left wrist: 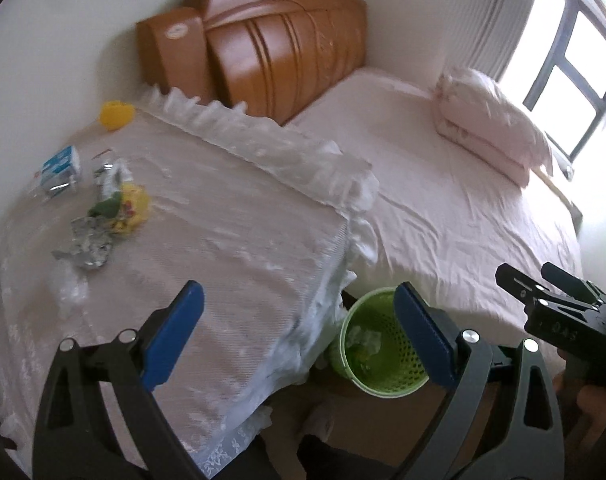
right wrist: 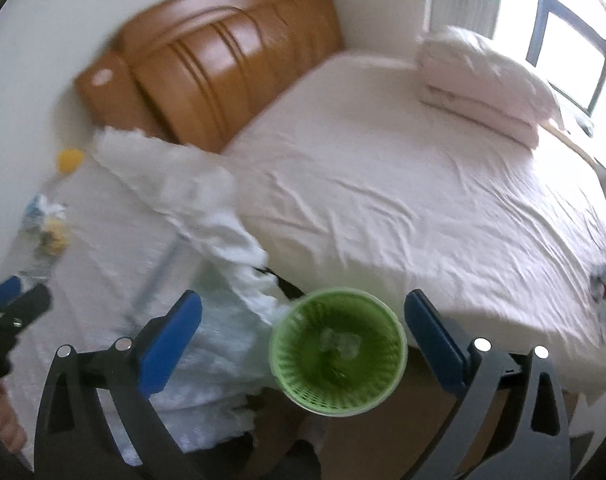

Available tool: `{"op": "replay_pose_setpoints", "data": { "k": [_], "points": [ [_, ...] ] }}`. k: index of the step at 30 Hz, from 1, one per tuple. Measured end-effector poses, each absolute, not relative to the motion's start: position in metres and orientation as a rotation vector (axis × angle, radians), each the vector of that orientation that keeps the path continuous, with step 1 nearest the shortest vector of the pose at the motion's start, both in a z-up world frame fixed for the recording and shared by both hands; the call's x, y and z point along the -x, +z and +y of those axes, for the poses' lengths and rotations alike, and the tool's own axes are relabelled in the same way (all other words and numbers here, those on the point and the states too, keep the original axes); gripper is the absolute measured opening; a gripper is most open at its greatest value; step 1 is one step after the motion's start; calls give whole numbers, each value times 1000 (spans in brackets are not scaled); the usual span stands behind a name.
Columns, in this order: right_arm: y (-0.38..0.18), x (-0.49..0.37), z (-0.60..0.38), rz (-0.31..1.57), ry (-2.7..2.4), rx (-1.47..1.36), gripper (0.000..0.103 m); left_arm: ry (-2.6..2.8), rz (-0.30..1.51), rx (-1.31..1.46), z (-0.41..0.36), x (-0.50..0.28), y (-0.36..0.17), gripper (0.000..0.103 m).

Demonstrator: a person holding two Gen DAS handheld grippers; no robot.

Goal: Collect trash
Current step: 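Move both tools back toward the trash on the bed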

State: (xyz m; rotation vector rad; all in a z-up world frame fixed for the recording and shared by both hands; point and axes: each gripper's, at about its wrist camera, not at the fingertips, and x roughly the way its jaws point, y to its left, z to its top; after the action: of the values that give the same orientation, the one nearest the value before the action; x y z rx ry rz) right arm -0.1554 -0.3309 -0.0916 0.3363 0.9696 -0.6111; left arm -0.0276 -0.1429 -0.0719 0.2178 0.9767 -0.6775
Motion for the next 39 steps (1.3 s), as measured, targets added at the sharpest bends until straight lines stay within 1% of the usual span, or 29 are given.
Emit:
{"op": "replay_pose_setpoints", "data": {
  "k": [11, 29, 33, 39],
  "points": [
    [-84, 118, -291, 988, -500, -273, 100, -590, 1007, -156, -108, 14, -80, 92],
    [-91, 91, -272, 1009, -416, -255, 100, -491, 1019, -145, -82, -2, -92, 92],
    [-97, 78, -265, 1018, -386, -263, 100, -459, 1017, -148, -67, -11, -97, 92],
    [-111, 52, -244, 1038, -324, -280, 101, -349, 997, -192, -23, -30, -114, 92]
  ]
}}
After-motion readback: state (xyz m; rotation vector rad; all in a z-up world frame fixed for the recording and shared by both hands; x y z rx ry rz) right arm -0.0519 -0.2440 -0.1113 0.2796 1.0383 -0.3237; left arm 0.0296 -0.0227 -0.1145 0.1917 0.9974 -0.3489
